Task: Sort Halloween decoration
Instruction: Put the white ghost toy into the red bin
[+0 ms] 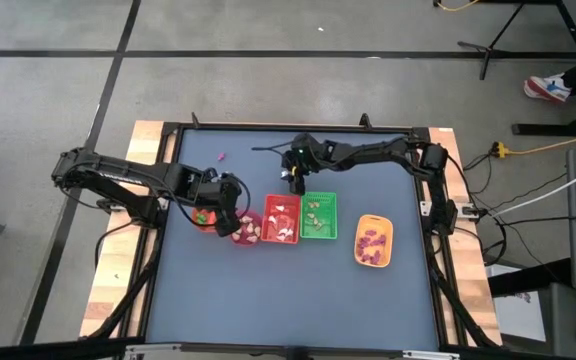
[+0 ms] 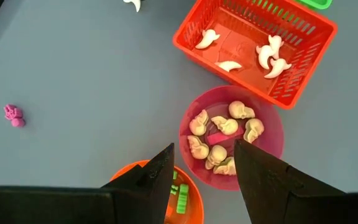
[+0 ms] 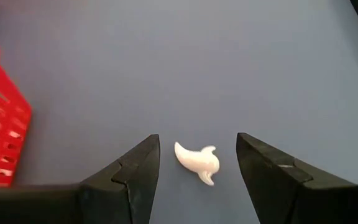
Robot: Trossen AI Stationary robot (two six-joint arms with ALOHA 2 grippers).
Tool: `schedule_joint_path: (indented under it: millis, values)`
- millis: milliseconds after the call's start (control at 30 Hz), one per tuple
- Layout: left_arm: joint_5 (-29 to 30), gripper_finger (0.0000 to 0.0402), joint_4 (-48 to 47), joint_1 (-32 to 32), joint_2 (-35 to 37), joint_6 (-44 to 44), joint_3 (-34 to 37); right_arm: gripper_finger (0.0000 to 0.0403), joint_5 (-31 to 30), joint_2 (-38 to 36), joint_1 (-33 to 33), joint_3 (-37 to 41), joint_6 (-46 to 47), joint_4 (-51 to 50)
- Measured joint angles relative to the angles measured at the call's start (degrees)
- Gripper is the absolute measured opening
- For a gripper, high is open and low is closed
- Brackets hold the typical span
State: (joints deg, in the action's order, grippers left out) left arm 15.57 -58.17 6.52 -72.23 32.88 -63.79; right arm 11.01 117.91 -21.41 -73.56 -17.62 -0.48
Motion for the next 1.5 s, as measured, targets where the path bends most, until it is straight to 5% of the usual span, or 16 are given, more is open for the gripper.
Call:
schedule_joint_path:
  millis: [267, 500, 800, 1100, 1500]
  values:
    - [1.0, 0.0150, 3.6, 0.0, 0.0, 0.0, 0.1, 0.0211, -1.0, 0.0, 0.0, 0.0, 1.2, -0.2]
    - [8.9, 0.0150, 7.9, 0.0, 0.0, 0.0, 0.1, 0.0211, -0.9, -0.6, 0.1, 0.0, 1.3, -1.0]
    - [15.5, 0.0150, 14.4, -1.9, -1.7, -0.4, 0.1, 0.0211, -1.0, -11.2, 2.0, 0.0, 1.3, -9.0]
    - [14.4, 0.0150, 27.2, -10.4, -9.5, -8.0, 0.1, 0.0211, -4.8, -27.0, 7.3, 0.0, 1.3, -21.9]
    - [0.2, 0.0150, 45.4, -25.8, -22.7, -10.0, 0.0, 0.0211, -8.0, -43.9, 19.8, 0.0, 11.0, -34.0]
